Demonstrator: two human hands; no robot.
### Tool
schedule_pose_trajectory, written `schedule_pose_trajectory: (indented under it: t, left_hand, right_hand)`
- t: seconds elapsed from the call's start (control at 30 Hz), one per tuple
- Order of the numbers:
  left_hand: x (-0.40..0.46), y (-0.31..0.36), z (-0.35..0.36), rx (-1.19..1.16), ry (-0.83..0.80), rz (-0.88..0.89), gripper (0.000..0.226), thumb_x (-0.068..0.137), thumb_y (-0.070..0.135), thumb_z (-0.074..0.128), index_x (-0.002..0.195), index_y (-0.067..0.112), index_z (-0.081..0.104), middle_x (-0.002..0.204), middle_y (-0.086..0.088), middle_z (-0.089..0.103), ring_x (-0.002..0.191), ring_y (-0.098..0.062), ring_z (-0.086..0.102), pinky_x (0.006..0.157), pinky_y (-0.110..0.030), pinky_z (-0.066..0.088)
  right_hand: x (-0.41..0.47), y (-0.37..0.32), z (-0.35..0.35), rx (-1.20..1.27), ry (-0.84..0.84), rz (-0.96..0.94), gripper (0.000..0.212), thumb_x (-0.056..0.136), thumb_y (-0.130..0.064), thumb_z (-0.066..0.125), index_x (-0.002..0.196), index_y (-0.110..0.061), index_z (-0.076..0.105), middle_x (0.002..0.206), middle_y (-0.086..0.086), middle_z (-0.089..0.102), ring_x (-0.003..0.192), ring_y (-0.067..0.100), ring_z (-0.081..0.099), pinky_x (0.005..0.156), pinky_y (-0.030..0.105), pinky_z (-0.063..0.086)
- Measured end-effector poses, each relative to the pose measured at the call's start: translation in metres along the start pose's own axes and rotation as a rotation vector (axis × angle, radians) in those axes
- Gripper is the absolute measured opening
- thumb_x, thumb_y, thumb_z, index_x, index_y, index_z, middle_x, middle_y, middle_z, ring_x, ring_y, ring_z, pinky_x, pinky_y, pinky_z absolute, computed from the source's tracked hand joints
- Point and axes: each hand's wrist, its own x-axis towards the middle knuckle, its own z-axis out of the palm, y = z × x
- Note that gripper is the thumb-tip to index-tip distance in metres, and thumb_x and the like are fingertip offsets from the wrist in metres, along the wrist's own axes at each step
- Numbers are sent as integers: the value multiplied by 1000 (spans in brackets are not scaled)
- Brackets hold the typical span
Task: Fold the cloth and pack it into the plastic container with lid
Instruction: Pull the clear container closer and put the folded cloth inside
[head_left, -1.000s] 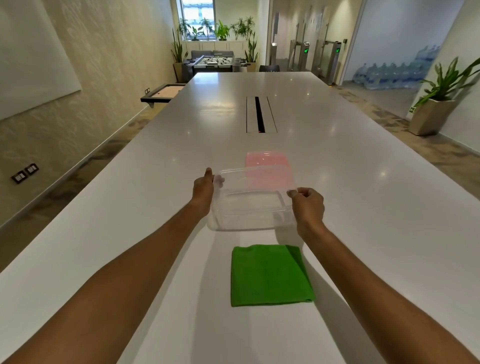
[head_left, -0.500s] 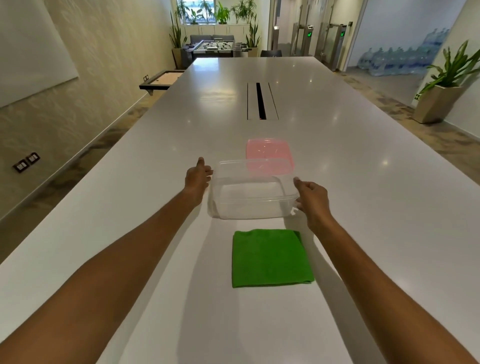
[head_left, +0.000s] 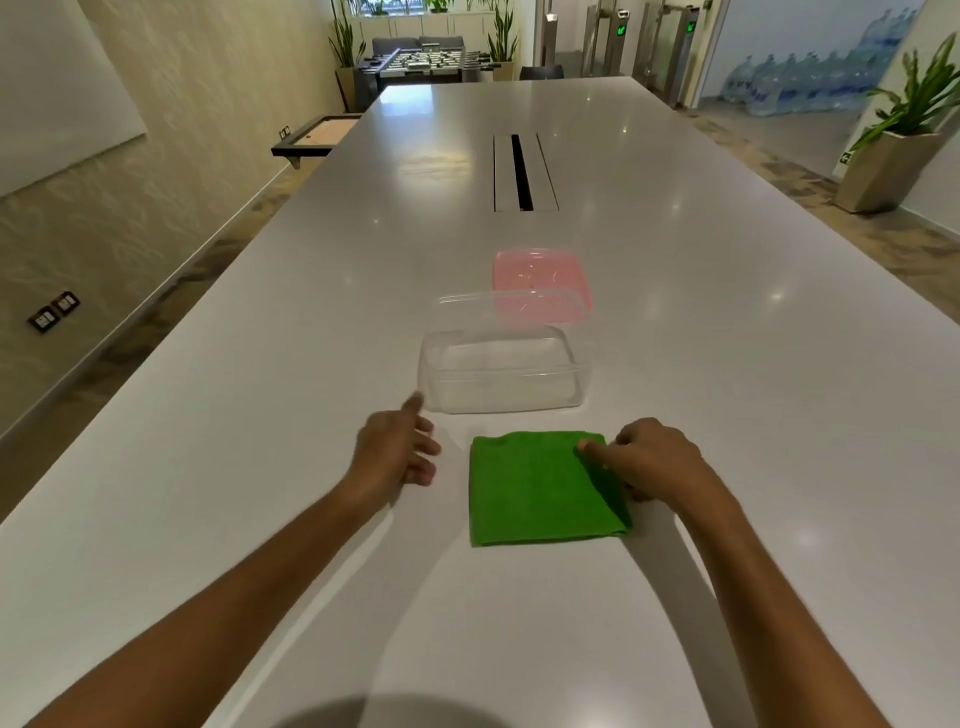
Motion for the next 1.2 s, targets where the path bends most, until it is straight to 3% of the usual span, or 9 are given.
schedule_pose_trajectory:
  t: [0.17, 0.3, 0.47, 0.53, 0.63, 0.73, 0.83, 1.07, 1.2]
  left_hand:
    - [-27, 0, 22, 376, -201, 87, 54, 81, 48, 65, 75, -6, 66, 61, -20, 68, 45, -26, 59, 53, -35, 54]
    - [-32, -2, 33, 595, -238, 173, 35, 73, 38, 74, 81, 4, 72, 67, -14, 72, 53, -20, 66, 58, -29, 55]
    - [-44, -5, 41, 334, -290, 166, 22, 76, 21, 73, 96, 13, 69, 88, -5, 72, 83, -19, 70, 81, -36, 57]
    - [-52, 2, 44, 187, -301, 133, 22, 82, 13, 67, 103, 14, 63, 99, -7, 69, 91, -22, 69, 86, -40, 56]
    - [-58, 21, 45, 46, -282, 180, 18, 88, 12, 60, 106, 17, 59, 105, -7, 67, 94, -22, 68, 82, -37, 56]
    - [-52, 56, 44, -81, -258, 269, 15, 90, 6, 58, 101, 16, 57, 108, -10, 67, 97, -25, 66, 84, -38, 54]
    - [-37, 97, 47, -217, -252, 283, 18, 90, 1, 55, 104, 12, 55, 106, -11, 66, 92, -23, 66, 74, -34, 53]
    - [26, 134, 62, -254, -206, 39, 34, 87, -5, 47, 120, -1, 54, 114, -20, 64, 100, -34, 64, 79, -41, 55]
    - [48, 122, 65, -116, -160, -24, 34, 84, -11, 45, 116, -9, 54, 97, -22, 63, 84, -34, 63, 75, -41, 52]
  right_hand:
    - [1, -3, 5, 33, -125, -4, 65, 55, -59, 79, 94, -11, 59, 89, 7, 65, 82, 24, 65, 76, 44, 58]
    - [-3, -6, 10, 64, -103, 4, 60, 58, -47, 83, 100, -11, 59, 94, 6, 65, 87, 24, 63, 81, 43, 55]
    - [-14, -5, 11, 401, -133, -7, 60, 43, -32, 78, 98, -10, 68, 90, 11, 72, 81, 27, 70, 79, 46, 58]
    - [-22, -9, 5, 516, -126, -46, 46, 50, -21, 79, 94, -12, 70, 90, 13, 73, 80, 29, 71, 80, 49, 57]
    - [-32, -23, -19, 640, -67, -148, 30, 69, 0, 77, 94, -13, 67, 92, 13, 69, 78, 30, 70, 76, 44, 59]
    - [-28, -45, -54, 741, 6, -255, 35, 72, 5, 74, 101, -13, 64, 96, 9, 66, 72, 25, 70, 61, 31, 59]
    - [-3, -68, -84, 819, -8, -285, 42, 73, 6, 73, 111, -5, 61, 100, 15, 67, 77, 26, 70, 60, 28, 59]
    - [70, -108, -91, 673, -30, -194, 36, 74, 3, 73, 108, 8, 60, 90, 16, 69, 77, 25, 69, 63, 29, 58]
    - [100, -116, -68, 386, -19, -145, 28, 71, -4, 76, 95, 2, 63, 87, 15, 69, 77, 25, 69, 73, 37, 60]
